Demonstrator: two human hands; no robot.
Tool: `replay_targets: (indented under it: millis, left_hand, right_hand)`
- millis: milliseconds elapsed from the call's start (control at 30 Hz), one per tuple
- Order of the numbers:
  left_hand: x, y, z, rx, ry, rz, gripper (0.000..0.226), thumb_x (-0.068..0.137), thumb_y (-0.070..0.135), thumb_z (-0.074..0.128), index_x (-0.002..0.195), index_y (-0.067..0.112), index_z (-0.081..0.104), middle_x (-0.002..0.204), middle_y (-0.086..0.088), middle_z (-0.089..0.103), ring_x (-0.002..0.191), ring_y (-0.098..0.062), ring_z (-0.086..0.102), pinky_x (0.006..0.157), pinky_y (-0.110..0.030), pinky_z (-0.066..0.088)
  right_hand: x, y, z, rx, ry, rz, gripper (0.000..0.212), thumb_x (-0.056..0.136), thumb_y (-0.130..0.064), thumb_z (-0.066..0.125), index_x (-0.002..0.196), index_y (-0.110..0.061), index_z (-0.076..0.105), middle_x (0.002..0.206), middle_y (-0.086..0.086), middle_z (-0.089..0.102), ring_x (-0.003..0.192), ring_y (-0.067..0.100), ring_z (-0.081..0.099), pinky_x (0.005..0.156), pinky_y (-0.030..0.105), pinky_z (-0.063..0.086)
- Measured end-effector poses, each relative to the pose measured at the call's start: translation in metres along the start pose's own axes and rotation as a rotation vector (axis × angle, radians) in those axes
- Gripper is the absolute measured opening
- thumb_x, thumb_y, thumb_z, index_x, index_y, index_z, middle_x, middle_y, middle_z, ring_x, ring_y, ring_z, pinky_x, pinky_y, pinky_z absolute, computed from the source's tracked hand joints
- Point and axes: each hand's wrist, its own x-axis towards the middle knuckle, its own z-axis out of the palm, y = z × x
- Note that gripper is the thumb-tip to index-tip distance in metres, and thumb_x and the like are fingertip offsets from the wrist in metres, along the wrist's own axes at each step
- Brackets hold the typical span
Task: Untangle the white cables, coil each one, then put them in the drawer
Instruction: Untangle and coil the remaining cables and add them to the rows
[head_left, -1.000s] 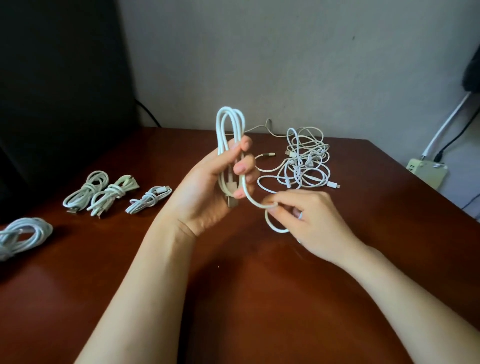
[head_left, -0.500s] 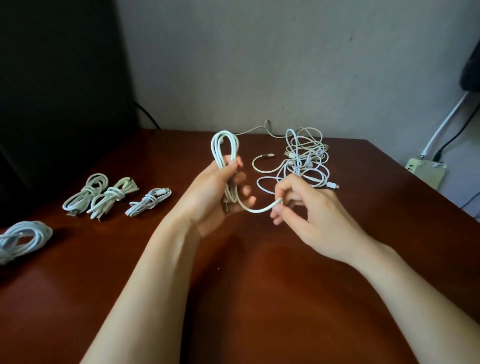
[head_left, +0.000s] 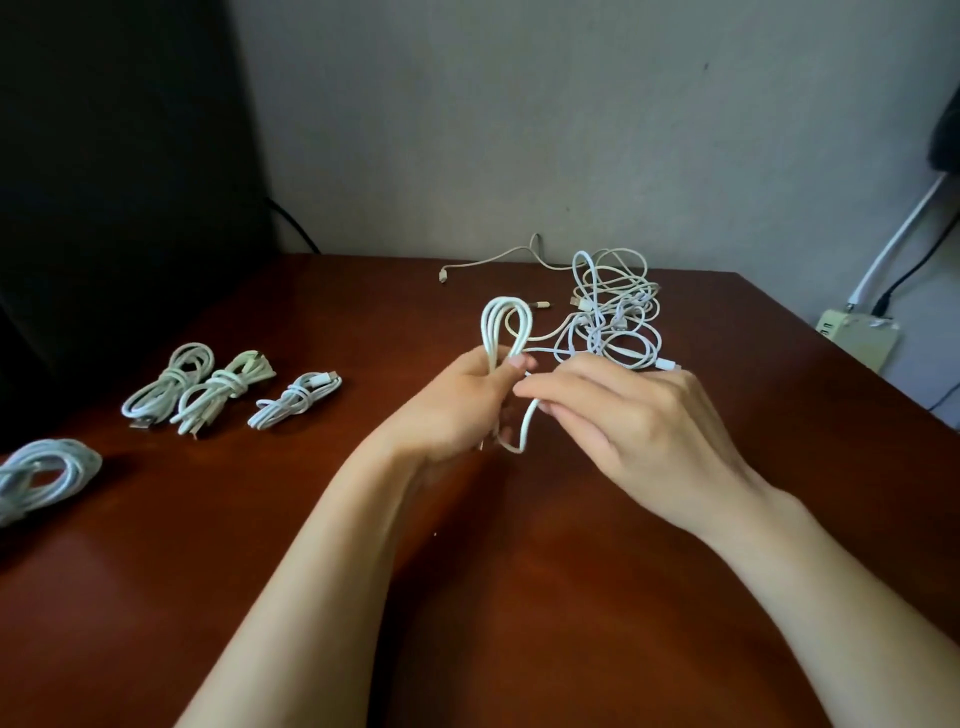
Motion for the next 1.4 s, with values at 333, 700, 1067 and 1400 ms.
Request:
replay_targets:
  millis: [333,700,1067,1400]
  left_hand:
    - [-0.005,0.003,0.015,-0.151,-0.209,-0.214,0.037,0.099,0.034,0.043,0.07,0.014,0.049,0.061,-0.004,0.036,0.052,-0.013,0.032,0.05,-0.024,0.03]
    - [-0.012,0.01,0.009,0.183,-0.389,0.023,0.042,0.077,0.014,0.077,0.116,0.018,0.059,0.065,0.008,0.042,0.059,-0.005,0.038,0.057,-0.016,0.033]
    - [-0.009,0.007,0.012,0.058,-0.295,0.008,0.035,0.096,0.015,0.054,0.118,-0.011,0.048,0.071,-0.006,0.041,0.06,-0.009,0.048,0.053,-0.015,0.047]
    - [-0.011,0.009,0.011,0.001,-0.271,-0.024,0.026,0.097,0.035,0.045,0.085,0.013,0.043,0.057,0.003,0.02,0.047,-0.009,0.019,0.04,-0.015,0.022]
  right_hand:
    - [-0.002,0.014,-0.007,-0.174,0.173,0.02,0.017,0.091,-0.024,0.065,0.079,-0.015,0.073,0.07,0.001,0.067,0.054,0.023,0.06,0.048,0.03,0.046]
    - [-0.005,0.033,-0.015,-0.164,0.165,-0.017,0.02,0.09,-0.025,0.067,0.076,-0.011,0.072,0.068,0.002,0.065,0.061,0.025,0.058,0.052,0.032,0.045]
    - [-0.007,0.039,-0.015,-0.145,0.165,0.073,0.016,0.087,-0.022,0.069,0.076,-0.01,0.072,0.069,0.002,0.066,0.059,0.023,0.059,0.05,0.032,0.047]
    - [-0.006,0.037,-0.016,-0.202,0.212,0.064,0.013,0.089,-0.02,0.068,0.08,-0.012,0.073,0.07,0.002,0.066,0.058,0.023,0.061,0.048,0.032,0.046]
